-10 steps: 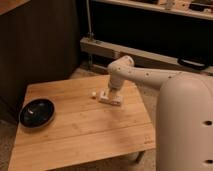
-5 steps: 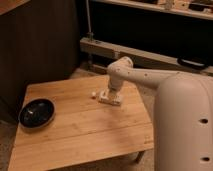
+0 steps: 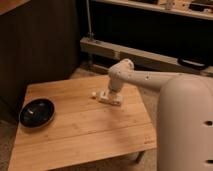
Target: Place the bottle in the ceramic bowl
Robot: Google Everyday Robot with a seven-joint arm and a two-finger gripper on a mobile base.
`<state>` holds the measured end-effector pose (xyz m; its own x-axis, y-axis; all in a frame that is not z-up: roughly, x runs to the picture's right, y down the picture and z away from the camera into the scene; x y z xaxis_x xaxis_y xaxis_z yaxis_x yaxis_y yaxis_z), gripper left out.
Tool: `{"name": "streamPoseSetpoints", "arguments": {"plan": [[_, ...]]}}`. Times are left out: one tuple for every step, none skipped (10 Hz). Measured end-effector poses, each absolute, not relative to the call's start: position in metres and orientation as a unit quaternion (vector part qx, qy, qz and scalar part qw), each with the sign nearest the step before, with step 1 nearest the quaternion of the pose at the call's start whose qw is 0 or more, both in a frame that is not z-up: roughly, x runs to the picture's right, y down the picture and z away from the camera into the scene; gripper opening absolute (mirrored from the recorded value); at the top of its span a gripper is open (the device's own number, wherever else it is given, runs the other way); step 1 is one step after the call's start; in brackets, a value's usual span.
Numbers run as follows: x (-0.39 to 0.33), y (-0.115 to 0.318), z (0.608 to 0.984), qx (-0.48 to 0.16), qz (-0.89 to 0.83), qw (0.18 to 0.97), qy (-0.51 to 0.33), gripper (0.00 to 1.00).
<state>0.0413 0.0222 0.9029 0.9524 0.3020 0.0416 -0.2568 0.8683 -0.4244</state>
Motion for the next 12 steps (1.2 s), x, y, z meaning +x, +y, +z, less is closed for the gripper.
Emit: {"name": "streamPoseSetpoints", "arguments": {"plan": [[0.031,0.022,0.908,-0.203,0.133,0.968,-0.066,0.65],[0.023,0.022,0.910,-0.201,0.126,0.969,-0.072,0.65],[0.021,0.025,0.913,-0.200,0.118,0.970,-0.077,0.65],[0.024,0.029,0.917,-0.201,0.111,0.970,-0.076,0.65],[0.017,0.035,0.923,-0.206,0.102,0.970,-0.079,0.65],[0.012,0.040,0.927,-0.211,0.096,0.969,-0.081,0.65],[0.009,0.045,0.929,-0.215,0.091,0.969,-0.081,0.65],[0.010,0.049,0.933,-0.215,0.083,0.970,-0.076,0.65],[0.009,0.054,0.937,-0.217,0.078,0.970,-0.071,0.65],[0.008,0.058,0.942,-0.222,0.076,0.970,-0.067,0.61],[0.005,0.060,0.948,-0.226,0.070,0.969,-0.066,0.51],[0.004,0.061,0.950,-0.234,0.070,0.967,-0.067,0.40]]}}
